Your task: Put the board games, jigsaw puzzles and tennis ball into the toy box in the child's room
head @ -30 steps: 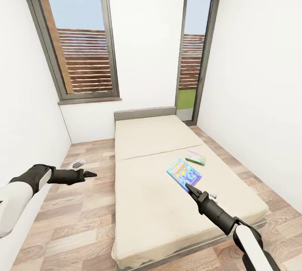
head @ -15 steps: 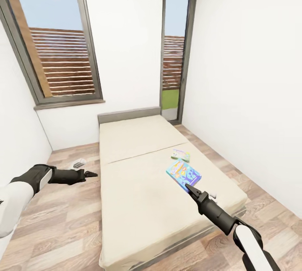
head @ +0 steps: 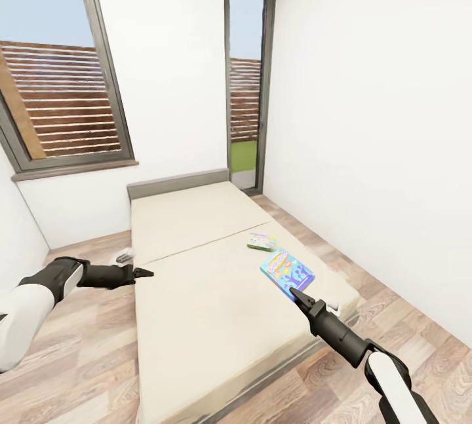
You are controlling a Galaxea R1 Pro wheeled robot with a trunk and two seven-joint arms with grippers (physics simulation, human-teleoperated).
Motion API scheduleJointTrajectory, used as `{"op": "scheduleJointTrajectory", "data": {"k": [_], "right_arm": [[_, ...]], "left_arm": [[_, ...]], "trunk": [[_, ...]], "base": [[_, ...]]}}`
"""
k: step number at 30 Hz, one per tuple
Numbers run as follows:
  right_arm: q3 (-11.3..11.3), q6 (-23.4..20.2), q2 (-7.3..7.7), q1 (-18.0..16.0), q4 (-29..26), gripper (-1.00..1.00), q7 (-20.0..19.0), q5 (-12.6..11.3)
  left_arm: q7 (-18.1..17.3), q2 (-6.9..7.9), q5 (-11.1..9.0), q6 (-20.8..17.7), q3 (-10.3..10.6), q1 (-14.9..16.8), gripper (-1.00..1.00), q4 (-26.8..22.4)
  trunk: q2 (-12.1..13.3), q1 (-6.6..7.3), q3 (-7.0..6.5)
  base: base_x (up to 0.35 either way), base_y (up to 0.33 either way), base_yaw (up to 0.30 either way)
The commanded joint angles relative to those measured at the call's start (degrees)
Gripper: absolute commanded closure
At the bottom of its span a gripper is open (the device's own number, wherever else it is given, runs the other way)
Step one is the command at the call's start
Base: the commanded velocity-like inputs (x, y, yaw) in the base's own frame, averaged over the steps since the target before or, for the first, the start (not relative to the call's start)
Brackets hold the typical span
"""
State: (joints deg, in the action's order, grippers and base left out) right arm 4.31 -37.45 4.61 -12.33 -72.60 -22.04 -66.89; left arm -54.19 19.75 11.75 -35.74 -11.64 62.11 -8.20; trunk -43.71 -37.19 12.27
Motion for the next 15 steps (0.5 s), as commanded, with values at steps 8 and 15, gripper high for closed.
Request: {"op": "scheduleJointTrajectory", "data": {"k": [8,15], "right_arm": [[0.13,-0.43,0.14,-0.06,0.02,1.00,-0.04,-0.41],[0.20,-0.43,0.22,-0.06,0.03,1.00,-0.09,-0.42]], "left_arm": [[-0.22,-0.49,0.64,-0.30,-0.49,0.03,-1.00,-0.06],[-0.25,-0.50,0.65,-0.29,-0.41,0.03,-1.00,-0.06]], "trunk": [[-0.07,-0.01,-0.21],[-0.07,-0.01,-0.50]], "base": [[0.000,0.000,-0.222],[0.000,0.000,-0.222]]}}
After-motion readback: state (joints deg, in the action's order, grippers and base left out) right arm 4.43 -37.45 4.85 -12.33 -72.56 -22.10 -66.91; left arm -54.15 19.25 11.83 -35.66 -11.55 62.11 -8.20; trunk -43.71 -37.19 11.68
